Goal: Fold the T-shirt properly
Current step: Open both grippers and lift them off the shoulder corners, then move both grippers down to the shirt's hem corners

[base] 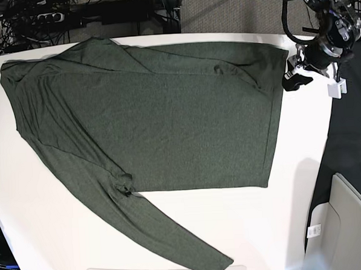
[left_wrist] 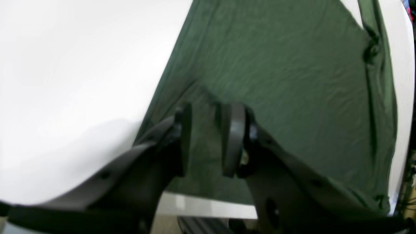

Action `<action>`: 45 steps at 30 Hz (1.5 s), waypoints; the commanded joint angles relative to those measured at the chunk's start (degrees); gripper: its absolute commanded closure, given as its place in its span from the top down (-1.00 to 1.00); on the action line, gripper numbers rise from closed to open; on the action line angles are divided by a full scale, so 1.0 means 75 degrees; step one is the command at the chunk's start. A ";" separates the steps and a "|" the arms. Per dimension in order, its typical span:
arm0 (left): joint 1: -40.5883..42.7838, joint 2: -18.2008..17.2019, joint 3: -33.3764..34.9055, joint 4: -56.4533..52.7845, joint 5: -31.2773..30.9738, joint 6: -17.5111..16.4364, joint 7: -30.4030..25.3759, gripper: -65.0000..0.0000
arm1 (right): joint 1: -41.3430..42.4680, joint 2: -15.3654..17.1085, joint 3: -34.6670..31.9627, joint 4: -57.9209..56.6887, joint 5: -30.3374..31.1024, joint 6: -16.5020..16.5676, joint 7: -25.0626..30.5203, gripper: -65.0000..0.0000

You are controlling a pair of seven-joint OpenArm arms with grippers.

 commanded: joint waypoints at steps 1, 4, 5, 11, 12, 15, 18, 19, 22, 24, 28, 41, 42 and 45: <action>-0.0219 -0.0100 0.0020 0.0064 -0.0120 -0.0010 0.0000 -0.48 | 0.0073 0.0238 -0.0035 0.0188 0.0013 0.0023 0.0174 -0.43; -0.0641 -0.0217 0.0266 -0.0182 -0.0096 -0.0010 0.0000 -0.48 | 0.0225 0.0437 -0.0269 0.0200 -0.0034 0.0023 0.0174 -0.43; -0.0747 -0.0240 0.0302 -0.0264 -0.0096 -0.0010 0.0000 -0.48 | 0.0296 0.0484 -0.0328 0.0200 -0.0045 0.0023 0.0174 -0.43; -0.1907 -0.0287 0.0384 -0.1436 -0.0096 -0.0010 -0.0011 -0.41 | 0.0811 0.0636 -0.1031 0.0200 -0.0491 0.0023 0.0198 -0.42; -0.2059 -0.0346 0.0407 -0.1565 -0.0096 -0.0010 -0.0011 -0.39 | 0.0917 0.0648 -0.1148 0.0200 -0.0596 0.0023 0.0186 -0.42; -0.2540 -0.0416 0.0419 -0.2046 -0.0096 -0.0010 -0.0023 -0.38 | 0.1304 0.0660 -0.1500 0.0212 -0.0737 0.0011 0.0198 -0.42; -0.2997 -0.0428 0.0419 -0.2503 -0.0084 -0.0010 -0.0058 -0.38 | 0.1691 0.0765 -0.1899 0.0200 -0.1135 0.0011 0.0221 -0.42; -0.3114 -0.0428 0.0419 -0.2620 -0.0014 -0.0010 -0.0058 -0.38 | 0.1808 0.0765 -0.1992 0.0200 -0.1218 0.0011 0.0221 -0.42; -0.3536 -0.0428 0.0419 -0.3007 0.0314 -0.0010 -0.0070 -0.38 | 0.2183 0.0765 -0.2309 0.0177 -0.1417 0.0011 0.0221 -0.42; -0.3806 -0.0428 0.0419 -0.3300 0.0361 -0.0010 -0.0094 -0.38 | 0.2511 0.0800 -0.2508 0.0165 -0.1686 0.0011 0.0233 -0.42; -0.4240 -0.0416 0.0419 -0.3792 0.0373 -0.0010 -0.0234 -0.38 | 0.3074 0.0789 -0.2965 0.0153 -0.2319 0.0011 0.0233 -0.42; -0.5025 -0.0533 0.1720 -0.5796 0.0537 0.0049 -0.2672 -0.39 | 0.4281 0.0742 -0.4724 -0.0480 -0.4101 0.0011 0.0807 -0.43; -0.5025 -0.0580 0.2154 -0.5796 0.0771 0.0049 -0.3047 -0.39 | 0.4328 0.0742 -0.4817 -0.0491 -0.4160 0.0000 0.0866 -0.43; -0.5025 -0.0580 0.3173 -0.5843 0.1709 0.0060 -0.3962 -0.39 | 0.4363 0.0730 -0.4981 -0.0503 -0.4253 0.0000 0.0913 -0.43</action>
